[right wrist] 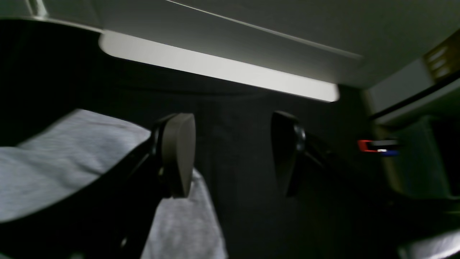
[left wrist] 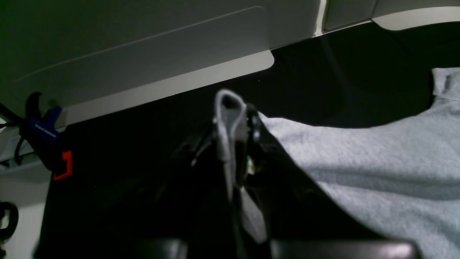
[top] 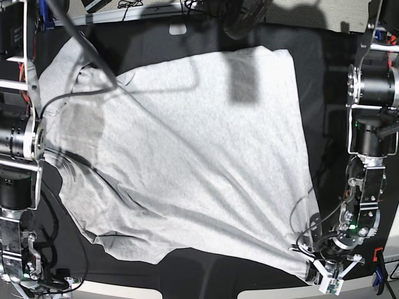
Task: Layout the t-shirt on the table in an organized manner, then fold the t-shirt properly
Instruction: 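Lower the stretched t-shirt onto the table with both grippers, then release the t-shirt with the left gripper and lift it away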
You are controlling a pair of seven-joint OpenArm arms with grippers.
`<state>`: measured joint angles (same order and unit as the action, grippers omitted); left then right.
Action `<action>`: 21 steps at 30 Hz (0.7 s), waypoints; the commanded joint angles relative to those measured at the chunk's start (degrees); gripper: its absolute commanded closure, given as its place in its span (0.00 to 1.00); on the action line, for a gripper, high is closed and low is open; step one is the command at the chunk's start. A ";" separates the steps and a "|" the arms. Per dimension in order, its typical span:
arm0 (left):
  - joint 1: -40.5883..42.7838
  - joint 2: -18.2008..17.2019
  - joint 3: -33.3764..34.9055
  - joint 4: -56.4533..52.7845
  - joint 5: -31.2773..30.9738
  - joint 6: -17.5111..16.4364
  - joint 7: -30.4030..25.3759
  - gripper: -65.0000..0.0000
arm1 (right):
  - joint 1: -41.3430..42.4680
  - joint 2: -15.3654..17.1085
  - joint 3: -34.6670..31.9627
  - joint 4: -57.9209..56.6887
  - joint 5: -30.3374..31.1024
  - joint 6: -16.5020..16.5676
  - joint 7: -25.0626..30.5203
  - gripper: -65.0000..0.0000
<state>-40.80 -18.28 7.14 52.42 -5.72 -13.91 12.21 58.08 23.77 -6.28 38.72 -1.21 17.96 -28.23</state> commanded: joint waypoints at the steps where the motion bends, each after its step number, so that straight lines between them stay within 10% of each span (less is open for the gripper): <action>1: -2.38 -0.66 -0.22 0.90 0.22 0.90 -2.05 0.97 | 2.71 0.44 0.15 1.09 0.79 -0.44 0.68 0.49; 5: -2.40 -0.66 -0.22 0.90 4.72 2.03 -4.96 0.71 | 2.71 0.09 0.15 1.09 1.20 0.13 -1.79 0.49; 14: -3.34 -0.74 -0.22 0.90 2.99 3.89 -1.16 0.70 | 2.71 -0.37 0.15 1.11 1.99 2.03 -4.28 0.49; 21: -2.29 -0.59 -0.22 4.70 -11.78 -0.26 12.48 0.70 | 2.10 3.04 0.37 1.14 18.34 17.33 -10.25 0.50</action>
<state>-40.66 -18.57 7.11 55.79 -16.95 -13.82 26.44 57.78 25.78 -6.22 38.74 17.34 35.00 -39.33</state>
